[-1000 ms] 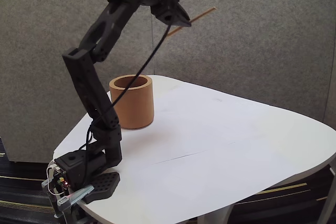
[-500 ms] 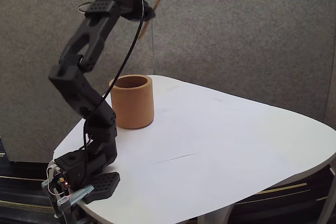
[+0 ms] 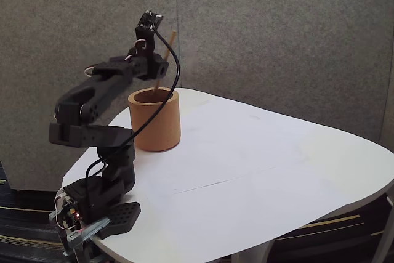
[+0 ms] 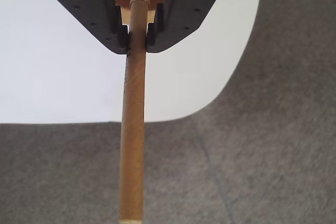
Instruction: Grab the pen and put it in the pen holder.
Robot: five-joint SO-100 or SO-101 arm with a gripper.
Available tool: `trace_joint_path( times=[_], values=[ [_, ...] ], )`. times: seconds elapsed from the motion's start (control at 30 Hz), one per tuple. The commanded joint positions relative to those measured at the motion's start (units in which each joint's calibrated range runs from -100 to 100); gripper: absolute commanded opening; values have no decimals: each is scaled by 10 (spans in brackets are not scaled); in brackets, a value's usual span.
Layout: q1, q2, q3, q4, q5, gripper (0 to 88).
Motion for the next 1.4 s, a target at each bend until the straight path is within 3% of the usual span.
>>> trace_joint_path(
  times=[0.0, 0.23, 0.7, 0.97, 1.2, 1.37],
  values=[
    [-21, -52, 80, -43, 3, 7],
    [-21, -92, 198, -77, 3, 7],
    [-31, -92, 221, -80, 3, 15],
    [-31, -92, 217, -81, 2, 292],
    [-31, -92, 178, -81, 0, 312],
    [-31, -87, 18, -75, -2, 308]
  ],
)
